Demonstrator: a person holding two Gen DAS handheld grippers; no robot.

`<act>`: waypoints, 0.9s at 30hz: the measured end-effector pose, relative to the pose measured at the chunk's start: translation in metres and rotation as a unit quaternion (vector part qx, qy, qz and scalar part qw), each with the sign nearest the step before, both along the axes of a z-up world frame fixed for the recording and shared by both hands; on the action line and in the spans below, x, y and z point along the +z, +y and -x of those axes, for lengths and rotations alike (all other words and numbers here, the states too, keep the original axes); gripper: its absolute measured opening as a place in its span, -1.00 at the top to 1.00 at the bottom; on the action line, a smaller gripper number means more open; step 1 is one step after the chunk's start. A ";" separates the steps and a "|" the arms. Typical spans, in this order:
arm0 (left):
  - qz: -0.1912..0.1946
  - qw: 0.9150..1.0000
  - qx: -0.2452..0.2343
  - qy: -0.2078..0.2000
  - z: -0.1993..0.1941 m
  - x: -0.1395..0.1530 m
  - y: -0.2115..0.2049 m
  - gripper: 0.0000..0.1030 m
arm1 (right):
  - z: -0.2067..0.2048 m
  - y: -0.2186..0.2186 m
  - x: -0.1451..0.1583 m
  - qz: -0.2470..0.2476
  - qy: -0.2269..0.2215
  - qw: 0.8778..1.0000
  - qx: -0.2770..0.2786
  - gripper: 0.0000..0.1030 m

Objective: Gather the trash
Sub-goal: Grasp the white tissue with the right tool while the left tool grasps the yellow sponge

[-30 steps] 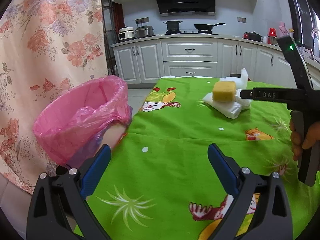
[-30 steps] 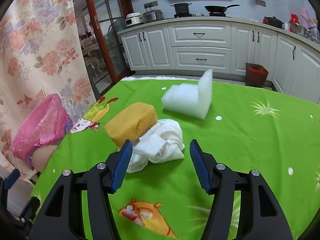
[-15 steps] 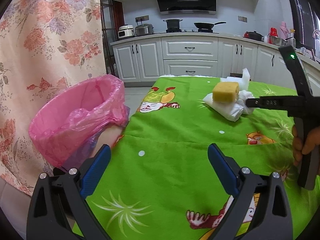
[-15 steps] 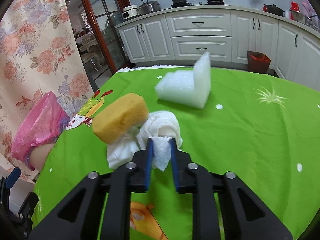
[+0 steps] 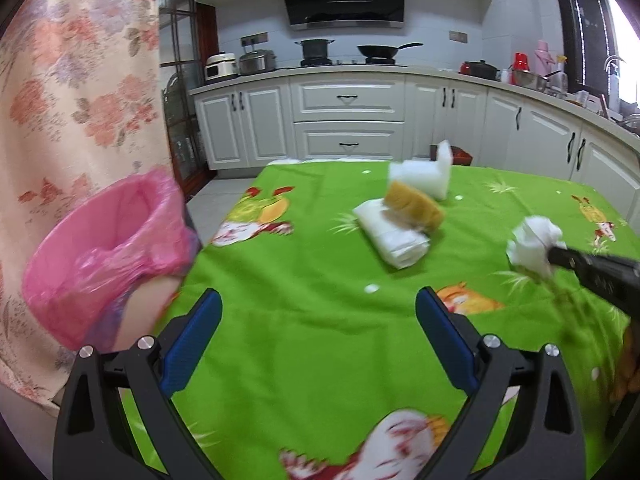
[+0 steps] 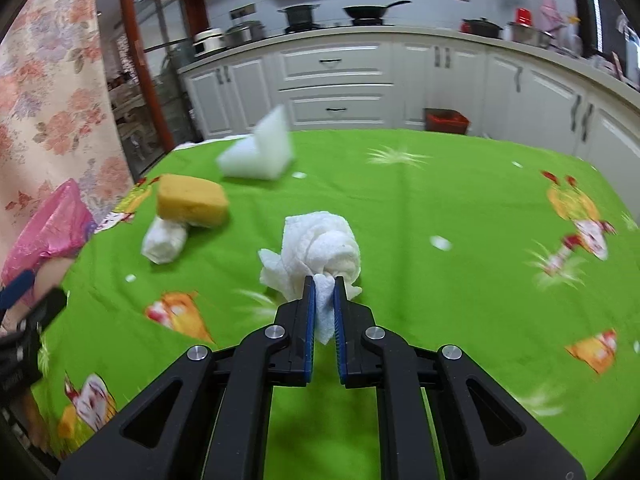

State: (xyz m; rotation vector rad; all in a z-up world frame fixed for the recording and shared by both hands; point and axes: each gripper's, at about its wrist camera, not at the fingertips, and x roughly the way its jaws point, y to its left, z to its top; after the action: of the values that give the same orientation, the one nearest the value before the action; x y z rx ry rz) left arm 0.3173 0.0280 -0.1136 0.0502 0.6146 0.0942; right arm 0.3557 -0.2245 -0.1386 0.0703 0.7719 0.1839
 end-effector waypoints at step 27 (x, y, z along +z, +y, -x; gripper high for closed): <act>-0.005 0.993 -0.103 0.054 -0.161 -0.024 -0.068 -0.03 | 0.007 -0.014 -0.003 0.011 0.002 1.000 -0.023 0.79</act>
State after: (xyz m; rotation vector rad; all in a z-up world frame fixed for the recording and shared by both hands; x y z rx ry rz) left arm 0.4783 -0.0400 -0.1376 0.1292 0.7143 -0.1049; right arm 0.3484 -0.2389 -0.1421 0.0676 0.7745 0.1319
